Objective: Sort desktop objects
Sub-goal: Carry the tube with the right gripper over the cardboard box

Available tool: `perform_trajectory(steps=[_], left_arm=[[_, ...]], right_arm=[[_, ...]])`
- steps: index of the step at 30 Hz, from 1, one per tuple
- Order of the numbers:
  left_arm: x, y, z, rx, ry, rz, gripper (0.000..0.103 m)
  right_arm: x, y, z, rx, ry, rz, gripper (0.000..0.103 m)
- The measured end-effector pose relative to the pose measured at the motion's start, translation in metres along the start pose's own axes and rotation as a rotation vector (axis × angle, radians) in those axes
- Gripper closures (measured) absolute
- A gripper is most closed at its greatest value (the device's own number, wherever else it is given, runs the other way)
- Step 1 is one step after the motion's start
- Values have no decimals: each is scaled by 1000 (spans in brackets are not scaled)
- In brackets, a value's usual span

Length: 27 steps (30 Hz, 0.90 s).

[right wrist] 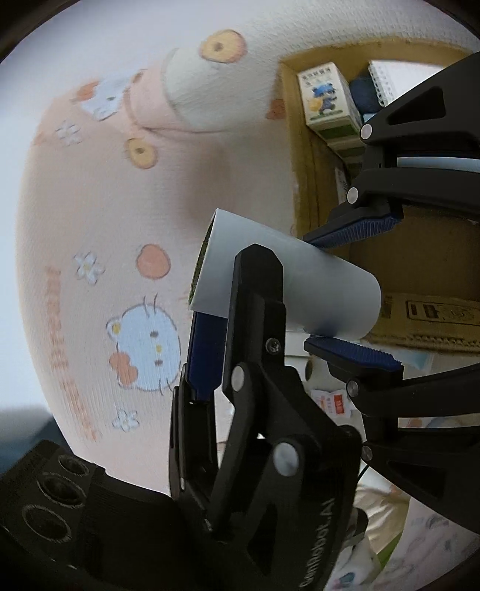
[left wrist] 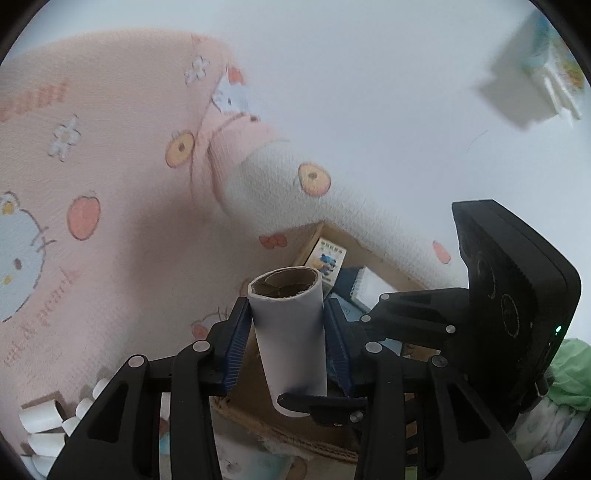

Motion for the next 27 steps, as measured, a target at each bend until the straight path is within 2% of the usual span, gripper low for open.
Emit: perform_trajectory(steps=[8,16,25,27], left_arm=[[2,2,-33,53,42,-5,60],[-15,15,-62,146,106,-53,60],[-25,30,-87,304,103,-95,60],[-26,35,-92,363,103,-124,60]], right_arm=[[-33,6,-22,35,-29,-82,57],[-46,34,-28,118,36,-122,58],[-60,60,-42,209,24,-183,59],[-60,63,-47,223,2,-188,59]])
Point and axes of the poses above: each gripper's, at about its wrist camera, not at the fingertips, and z roughly against the way its jaws point, x to its left, y to its underside, the point moved 2 cm from there along -z, roughly the way its jaws point, and after that the axes turned 5 degrees about -y, right-handed, at the moved point
